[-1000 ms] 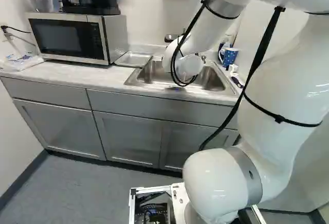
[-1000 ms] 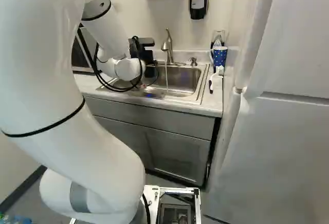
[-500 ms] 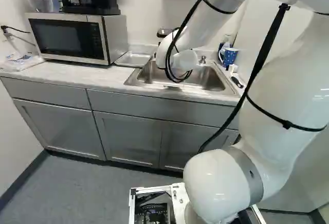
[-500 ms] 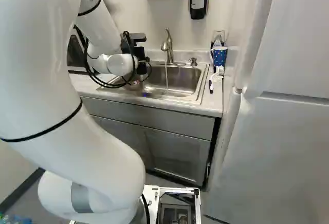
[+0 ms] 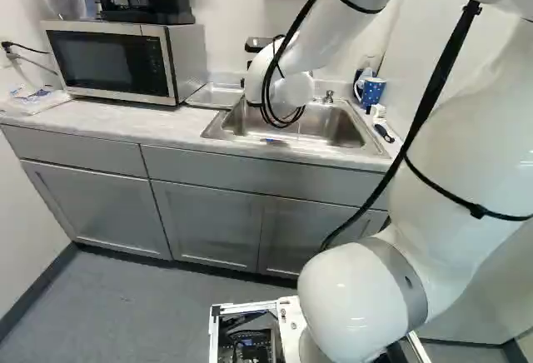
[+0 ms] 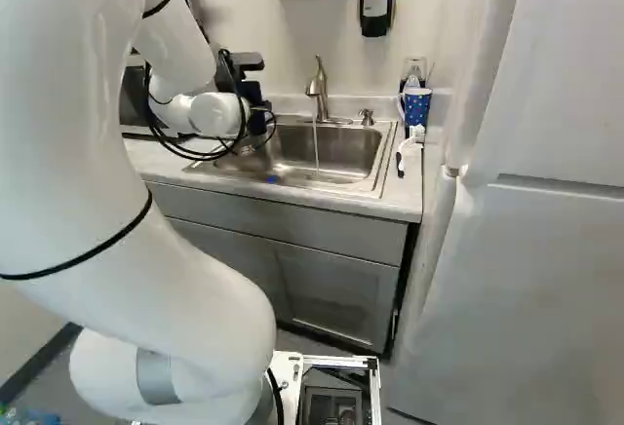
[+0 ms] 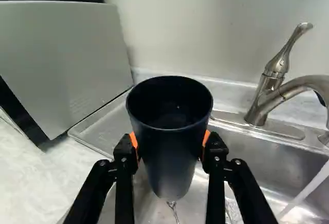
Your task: Rinse the cup and place it in the tray
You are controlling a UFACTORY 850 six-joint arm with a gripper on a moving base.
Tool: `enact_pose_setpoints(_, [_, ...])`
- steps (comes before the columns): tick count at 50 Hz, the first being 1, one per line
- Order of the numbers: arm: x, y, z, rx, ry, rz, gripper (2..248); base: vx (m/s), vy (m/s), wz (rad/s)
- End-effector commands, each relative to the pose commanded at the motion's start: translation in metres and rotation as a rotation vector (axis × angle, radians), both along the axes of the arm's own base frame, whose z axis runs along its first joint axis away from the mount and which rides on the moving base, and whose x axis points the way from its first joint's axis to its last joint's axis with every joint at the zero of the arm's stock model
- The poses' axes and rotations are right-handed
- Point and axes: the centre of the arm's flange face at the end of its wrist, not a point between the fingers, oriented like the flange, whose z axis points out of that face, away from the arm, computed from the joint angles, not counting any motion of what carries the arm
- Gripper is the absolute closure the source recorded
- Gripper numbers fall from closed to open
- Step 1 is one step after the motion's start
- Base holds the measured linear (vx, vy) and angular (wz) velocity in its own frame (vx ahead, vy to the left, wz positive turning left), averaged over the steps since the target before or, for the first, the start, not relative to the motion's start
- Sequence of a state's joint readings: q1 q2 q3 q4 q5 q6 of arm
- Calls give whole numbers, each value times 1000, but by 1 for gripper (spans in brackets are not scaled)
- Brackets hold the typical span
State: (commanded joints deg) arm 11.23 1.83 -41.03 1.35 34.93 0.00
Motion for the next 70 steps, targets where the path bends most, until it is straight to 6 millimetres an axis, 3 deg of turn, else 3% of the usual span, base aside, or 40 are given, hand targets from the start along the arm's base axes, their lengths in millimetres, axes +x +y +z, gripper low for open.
enact_pose_setpoints(26, [-1, 14, 27, 11, -49, 30, 124, 0, 0, 0])
enact_pose_setpoints(38, [0, 25, 27, 16, -43, 51, 124, 0, 0, 0])
enact_pose_setpoints(70, [0, 26, 27, 313, 20, -7, 124, 0, 0, 0])
